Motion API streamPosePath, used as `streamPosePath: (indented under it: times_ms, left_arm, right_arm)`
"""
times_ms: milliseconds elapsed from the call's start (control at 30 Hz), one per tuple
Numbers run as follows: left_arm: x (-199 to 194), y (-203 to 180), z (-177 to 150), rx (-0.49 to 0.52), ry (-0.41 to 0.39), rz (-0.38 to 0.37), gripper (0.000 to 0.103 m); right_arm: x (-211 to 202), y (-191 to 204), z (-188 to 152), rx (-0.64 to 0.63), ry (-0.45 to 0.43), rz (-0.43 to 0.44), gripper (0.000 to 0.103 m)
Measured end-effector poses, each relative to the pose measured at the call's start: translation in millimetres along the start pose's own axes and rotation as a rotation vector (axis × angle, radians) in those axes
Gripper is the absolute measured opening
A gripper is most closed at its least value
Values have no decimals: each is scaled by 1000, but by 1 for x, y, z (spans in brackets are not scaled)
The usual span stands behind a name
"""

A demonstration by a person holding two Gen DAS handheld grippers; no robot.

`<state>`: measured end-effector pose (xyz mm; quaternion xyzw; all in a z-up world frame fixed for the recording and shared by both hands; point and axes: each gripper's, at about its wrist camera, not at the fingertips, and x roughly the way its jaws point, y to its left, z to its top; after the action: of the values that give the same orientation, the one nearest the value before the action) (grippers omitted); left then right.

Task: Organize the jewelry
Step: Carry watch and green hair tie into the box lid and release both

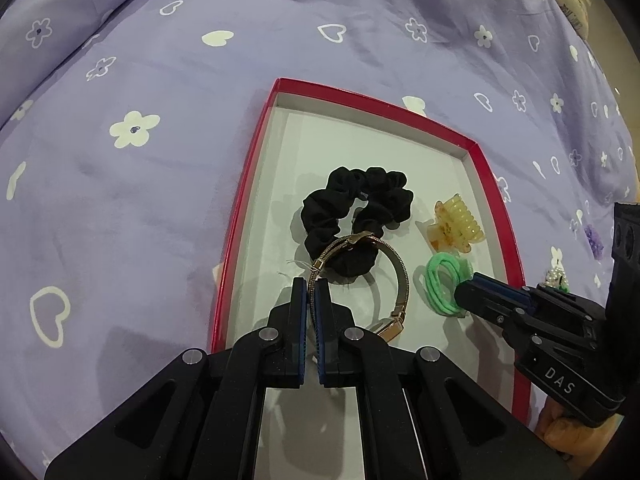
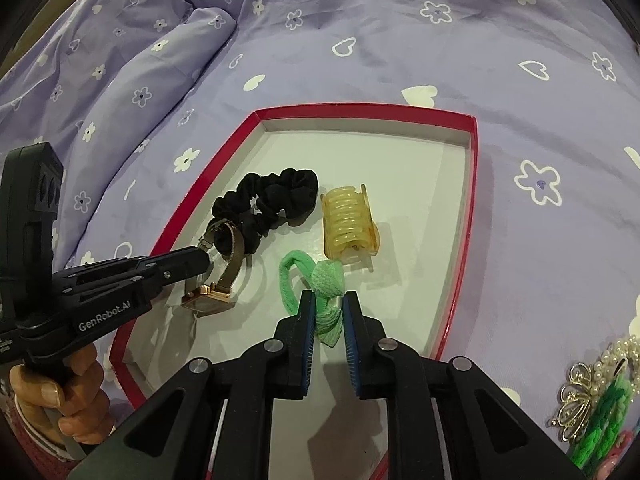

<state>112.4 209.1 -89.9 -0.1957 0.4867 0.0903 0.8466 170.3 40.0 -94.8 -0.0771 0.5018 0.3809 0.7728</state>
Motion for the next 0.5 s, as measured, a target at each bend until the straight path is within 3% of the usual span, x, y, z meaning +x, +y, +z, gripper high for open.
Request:
streamPosePath:
  times_ms: [233, 500]
  left_arm:
    - [0, 1, 0, 4, 7, 22, 5]
    - [-6, -2, -2, 1, 2, 35, 24]
  right_arm:
    - [0, -1, 0, 4, -2, 6, 18]
    - [-5, -1, 0, 19, -8, 11, 27]
